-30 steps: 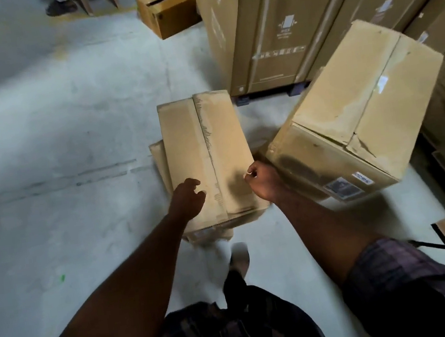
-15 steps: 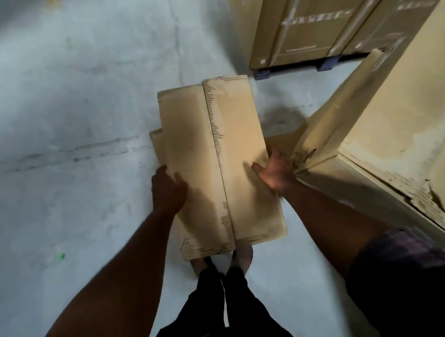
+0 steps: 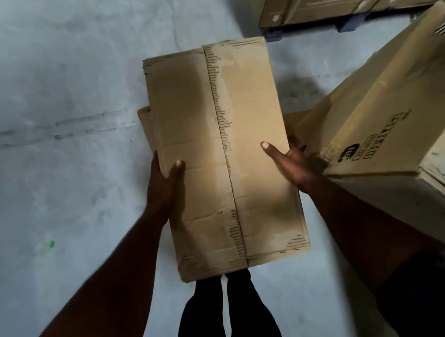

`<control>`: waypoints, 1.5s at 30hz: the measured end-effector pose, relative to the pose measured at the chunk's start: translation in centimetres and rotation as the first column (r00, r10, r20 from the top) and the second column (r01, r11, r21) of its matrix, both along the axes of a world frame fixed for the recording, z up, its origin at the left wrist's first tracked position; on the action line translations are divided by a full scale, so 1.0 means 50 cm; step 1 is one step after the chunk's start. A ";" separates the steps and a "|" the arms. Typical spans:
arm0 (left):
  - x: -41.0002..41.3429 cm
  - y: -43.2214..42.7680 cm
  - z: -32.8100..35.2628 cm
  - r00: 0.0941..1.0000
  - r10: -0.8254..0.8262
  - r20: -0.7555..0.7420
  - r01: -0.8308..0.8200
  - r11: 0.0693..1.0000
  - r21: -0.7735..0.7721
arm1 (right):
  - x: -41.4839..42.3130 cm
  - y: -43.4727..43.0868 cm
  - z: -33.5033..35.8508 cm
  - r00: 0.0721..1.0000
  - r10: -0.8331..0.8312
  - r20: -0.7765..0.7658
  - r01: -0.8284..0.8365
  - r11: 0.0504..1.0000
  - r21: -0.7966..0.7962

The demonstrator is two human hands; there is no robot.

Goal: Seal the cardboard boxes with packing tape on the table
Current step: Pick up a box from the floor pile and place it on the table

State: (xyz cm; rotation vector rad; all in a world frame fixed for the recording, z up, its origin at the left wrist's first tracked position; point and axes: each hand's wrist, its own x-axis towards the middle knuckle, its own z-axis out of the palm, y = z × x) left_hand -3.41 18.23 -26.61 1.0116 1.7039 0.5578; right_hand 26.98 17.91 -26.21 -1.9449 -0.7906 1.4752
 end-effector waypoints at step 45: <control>-0.217 -0.493 0.444 0.932 -0.223 0.286 0.161 0.961 0.227 | -0.196 -0.609 0.412 0.917 -0.211 -0.338 0.289 0.936 0.200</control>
